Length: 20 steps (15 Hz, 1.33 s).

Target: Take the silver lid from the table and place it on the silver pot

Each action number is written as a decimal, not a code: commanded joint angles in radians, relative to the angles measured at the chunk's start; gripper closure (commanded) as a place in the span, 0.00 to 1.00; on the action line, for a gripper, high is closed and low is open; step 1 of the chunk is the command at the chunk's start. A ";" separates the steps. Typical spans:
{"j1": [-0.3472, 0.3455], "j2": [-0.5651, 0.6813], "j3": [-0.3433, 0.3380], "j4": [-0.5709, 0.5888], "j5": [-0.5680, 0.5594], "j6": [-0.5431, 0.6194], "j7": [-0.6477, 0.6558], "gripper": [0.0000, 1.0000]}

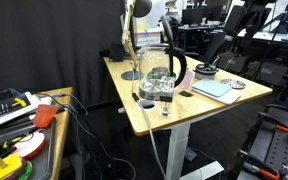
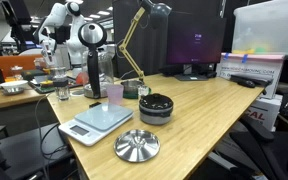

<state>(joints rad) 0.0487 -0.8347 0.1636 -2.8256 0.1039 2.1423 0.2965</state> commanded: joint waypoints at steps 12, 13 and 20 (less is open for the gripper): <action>-0.095 0.024 -0.063 0.008 -0.049 0.001 -0.009 0.00; -0.095 0.025 -0.063 0.008 -0.049 0.001 -0.009 0.00; -0.131 0.075 -0.062 0.014 -0.051 0.051 0.037 0.00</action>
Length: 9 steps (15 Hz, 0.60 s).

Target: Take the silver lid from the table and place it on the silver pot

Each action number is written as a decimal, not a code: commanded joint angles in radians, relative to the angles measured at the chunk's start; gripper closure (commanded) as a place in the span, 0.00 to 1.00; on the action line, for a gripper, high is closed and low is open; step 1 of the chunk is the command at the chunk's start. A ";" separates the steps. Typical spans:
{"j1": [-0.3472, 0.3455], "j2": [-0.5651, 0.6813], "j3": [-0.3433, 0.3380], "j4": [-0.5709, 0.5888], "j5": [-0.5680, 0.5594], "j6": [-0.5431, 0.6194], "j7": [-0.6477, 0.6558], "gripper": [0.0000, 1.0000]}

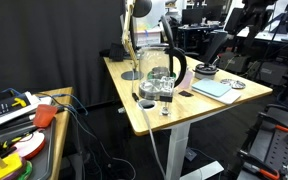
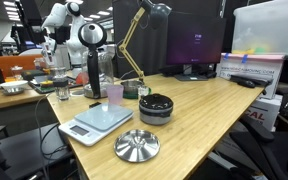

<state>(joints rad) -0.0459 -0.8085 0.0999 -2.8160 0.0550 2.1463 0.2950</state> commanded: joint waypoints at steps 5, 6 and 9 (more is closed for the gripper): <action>-0.212 0.260 -0.002 0.032 -0.058 0.234 0.217 0.00; -0.248 0.310 -0.002 0.045 -0.072 0.268 0.255 0.00; -0.329 0.433 -0.013 0.093 -0.112 0.315 0.388 0.00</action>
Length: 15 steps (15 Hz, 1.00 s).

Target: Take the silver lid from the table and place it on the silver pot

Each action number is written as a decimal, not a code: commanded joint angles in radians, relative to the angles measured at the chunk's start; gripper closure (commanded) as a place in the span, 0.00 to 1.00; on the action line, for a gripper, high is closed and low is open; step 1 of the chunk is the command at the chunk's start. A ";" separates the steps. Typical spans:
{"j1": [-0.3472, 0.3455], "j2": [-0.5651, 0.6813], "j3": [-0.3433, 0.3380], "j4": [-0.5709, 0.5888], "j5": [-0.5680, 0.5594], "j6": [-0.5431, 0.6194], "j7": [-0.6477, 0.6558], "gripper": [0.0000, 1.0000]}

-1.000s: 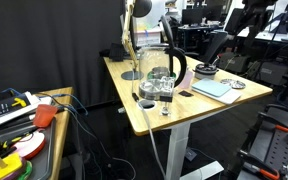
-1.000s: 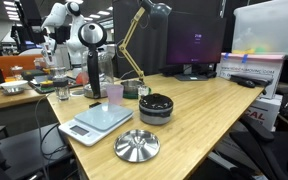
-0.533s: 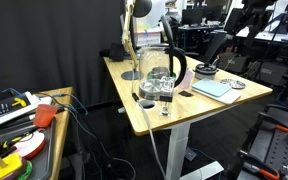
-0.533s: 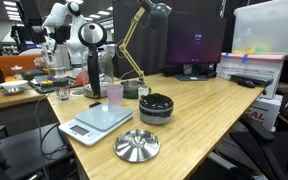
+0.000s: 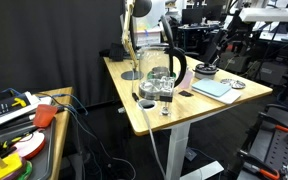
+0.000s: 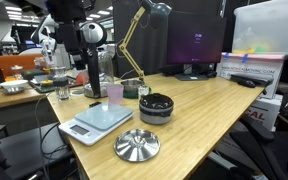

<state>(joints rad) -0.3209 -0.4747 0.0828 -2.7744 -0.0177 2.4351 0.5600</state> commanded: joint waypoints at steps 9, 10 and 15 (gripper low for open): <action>-0.046 0.139 -0.060 0.061 -0.070 0.030 0.214 0.00; -0.046 0.139 -0.060 0.061 -0.070 0.030 0.214 0.00; -0.086 0.215 -0.090 0.117 -0.066 0.046 0.452 0.00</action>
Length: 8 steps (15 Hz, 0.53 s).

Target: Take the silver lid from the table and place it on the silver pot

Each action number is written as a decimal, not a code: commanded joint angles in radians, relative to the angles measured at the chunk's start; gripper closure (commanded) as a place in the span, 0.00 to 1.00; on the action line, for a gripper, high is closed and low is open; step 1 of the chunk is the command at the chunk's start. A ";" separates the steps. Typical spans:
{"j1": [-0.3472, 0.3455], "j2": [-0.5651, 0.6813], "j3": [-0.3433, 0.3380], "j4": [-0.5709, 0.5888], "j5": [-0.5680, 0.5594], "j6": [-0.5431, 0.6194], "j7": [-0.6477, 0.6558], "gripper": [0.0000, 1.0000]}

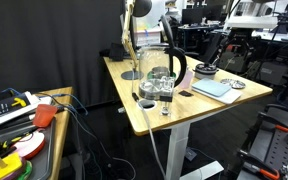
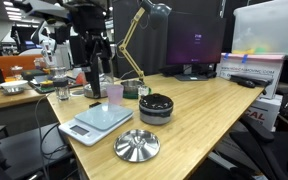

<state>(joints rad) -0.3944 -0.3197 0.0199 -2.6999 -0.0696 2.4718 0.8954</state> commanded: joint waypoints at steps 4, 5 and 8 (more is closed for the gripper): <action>-0.026 0.131 -0.112 0.082 0.001 0.001 0.261 0.00; -0.023 0.151 -0.132 0.092 0.010 -0.008 0.297 0.00; 0.000 0.148 -0.180 0.074 -0.005 0.001 0.315 0.00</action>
<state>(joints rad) -0.4222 -0.1688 -0.1327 -2.6267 -0.0671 2.4748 1.2081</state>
